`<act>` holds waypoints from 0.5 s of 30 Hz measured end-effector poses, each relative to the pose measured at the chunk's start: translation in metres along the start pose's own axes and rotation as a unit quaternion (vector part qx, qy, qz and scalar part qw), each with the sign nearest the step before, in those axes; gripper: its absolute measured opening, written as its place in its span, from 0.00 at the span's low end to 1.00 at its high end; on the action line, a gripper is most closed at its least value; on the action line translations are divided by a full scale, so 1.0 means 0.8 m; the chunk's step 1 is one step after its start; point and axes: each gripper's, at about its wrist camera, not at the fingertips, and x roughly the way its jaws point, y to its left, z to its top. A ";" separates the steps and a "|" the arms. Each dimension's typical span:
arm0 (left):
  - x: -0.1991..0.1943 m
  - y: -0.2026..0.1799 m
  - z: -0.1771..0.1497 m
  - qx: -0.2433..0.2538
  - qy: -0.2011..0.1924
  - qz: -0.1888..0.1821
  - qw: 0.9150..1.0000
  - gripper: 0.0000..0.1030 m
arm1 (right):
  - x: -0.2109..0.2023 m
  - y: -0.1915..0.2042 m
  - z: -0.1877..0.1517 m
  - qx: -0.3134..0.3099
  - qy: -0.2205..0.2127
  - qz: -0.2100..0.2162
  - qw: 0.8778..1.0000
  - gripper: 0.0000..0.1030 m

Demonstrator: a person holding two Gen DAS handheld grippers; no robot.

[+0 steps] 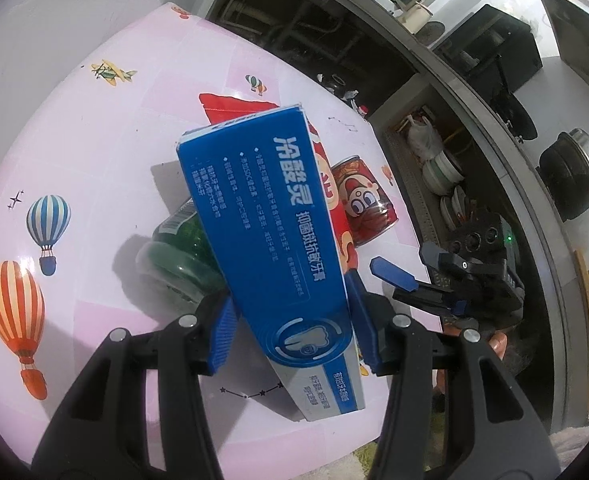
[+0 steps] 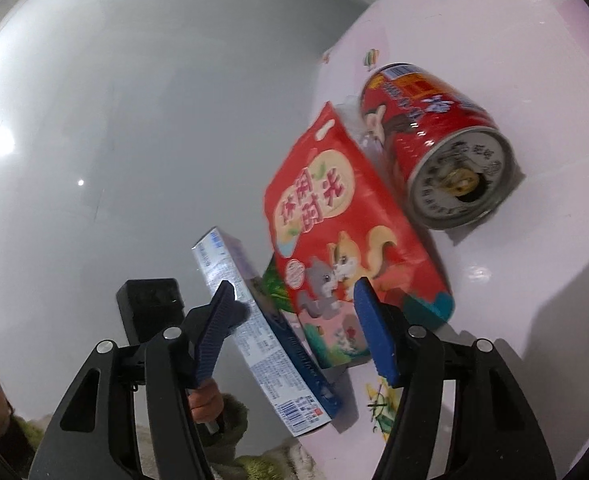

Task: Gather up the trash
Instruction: 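Grasp the red snack bag with the right tool while the left holds the box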

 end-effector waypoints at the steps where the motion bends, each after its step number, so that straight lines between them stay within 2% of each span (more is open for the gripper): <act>1: 0.000 -0.001 0.000 -0.001 0.000 0.000 1.000 0.47 | 0.001 0.002 0.001 -0.007 -0.004 -0.017 1.000 0.59; 4: 0.000 0.001 -0.001 -0.005 0.001 -0.001 1.000 0.47 | 0.000 0.021 -0.002 -0.047 -0.024 -0.083 0.995 0.59; 6: 0.000 0.002 -0.002 -0.008 0.001 -0.001 1.000 0.47 | 0.004 0.034 -0.002 -0.088 -0.038 -0.158 0.983 0.59; 7: 0.000 0.001 -0.003 -0.009 0.001 0.000 1.000 0.47 | 0.010 0.034 0.000 -0.094 -0.037 -0.181 0.978 0.59; 11: 0.000 0.000 -0.006 -0.015 0.002 0.001 1.000 0.47 | 0.027 0.019 0.003 -0.083 -0.020 -0.229 0.970 0.59; 15: 0.001 0.000 -0.006 -0.019 0.003 0.001 1.000 0.47 | 0.041 0.010 0.006 -0.074 -0.010 -0.207 0.976 0.60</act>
